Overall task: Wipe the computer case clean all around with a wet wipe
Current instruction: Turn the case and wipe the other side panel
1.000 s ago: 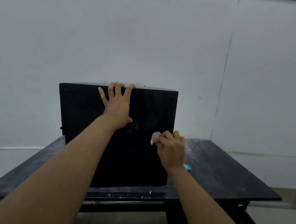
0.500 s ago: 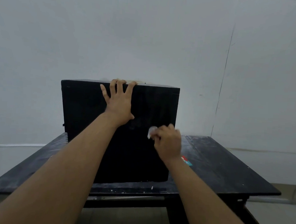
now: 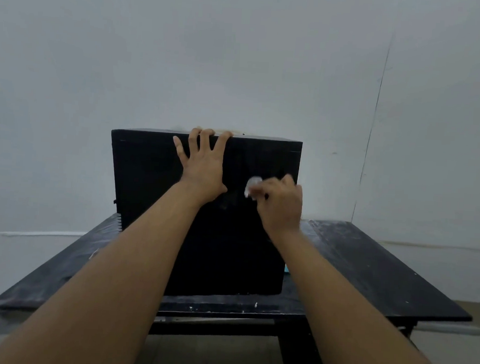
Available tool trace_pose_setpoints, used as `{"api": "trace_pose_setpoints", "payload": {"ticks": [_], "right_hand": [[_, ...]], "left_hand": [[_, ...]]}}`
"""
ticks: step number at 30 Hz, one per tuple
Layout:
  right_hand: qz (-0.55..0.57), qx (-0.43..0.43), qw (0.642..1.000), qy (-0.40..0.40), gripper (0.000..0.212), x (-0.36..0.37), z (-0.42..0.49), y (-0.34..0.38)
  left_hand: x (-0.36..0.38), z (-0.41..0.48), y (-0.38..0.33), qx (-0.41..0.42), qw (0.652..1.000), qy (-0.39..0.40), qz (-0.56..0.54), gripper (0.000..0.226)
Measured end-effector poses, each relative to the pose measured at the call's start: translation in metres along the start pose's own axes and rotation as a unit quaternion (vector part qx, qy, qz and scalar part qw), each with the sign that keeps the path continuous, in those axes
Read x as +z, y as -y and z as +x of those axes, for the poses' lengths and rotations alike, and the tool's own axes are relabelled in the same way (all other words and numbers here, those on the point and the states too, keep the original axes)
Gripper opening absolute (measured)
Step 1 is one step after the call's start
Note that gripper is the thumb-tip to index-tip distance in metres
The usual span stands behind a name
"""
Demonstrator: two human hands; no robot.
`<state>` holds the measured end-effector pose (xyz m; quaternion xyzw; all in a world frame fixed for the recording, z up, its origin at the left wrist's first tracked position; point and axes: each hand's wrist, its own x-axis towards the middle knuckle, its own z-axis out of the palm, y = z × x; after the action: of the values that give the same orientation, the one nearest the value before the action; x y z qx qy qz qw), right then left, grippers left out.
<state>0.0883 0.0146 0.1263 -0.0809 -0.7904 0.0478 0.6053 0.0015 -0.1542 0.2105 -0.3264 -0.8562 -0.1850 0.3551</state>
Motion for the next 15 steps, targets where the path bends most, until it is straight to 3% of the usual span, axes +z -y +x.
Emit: {"api": "trace_pose_setpoints", "payload": {"ticks": [4, 8, 12, 15], "right_hand": [[-0.025, -0.041, 0.996, 0.072, 0.008, 0.013, -0.061, -0.007], [-0.056, -0.107, 0.992, 0.040, 0.009, 0.010, -0.028, -0.005], [0.011, 0.028, 0.998, -0.053, 0.006, -0.001, 0.026, 0.007], [0.018, 0.037, 0.998, -0.054, 0.015, 0.002, 0.037, 0.004]], "left_hand": [[0.000, 0.000, 0.000, 0.001, 1.000, 0.002, 0.002, 0.128], [0.001, 0.000, 0.000, 0.004, 1.000, -0.002, 0.006, 0.129], [0.002, 0.000, 0.002, 0.009, 1.000, -0.006, 0.010, 0.131], [0.002, 0.000, 0.004, 0.011, 1.000, -0.011, 0.010, 0.131]]}}
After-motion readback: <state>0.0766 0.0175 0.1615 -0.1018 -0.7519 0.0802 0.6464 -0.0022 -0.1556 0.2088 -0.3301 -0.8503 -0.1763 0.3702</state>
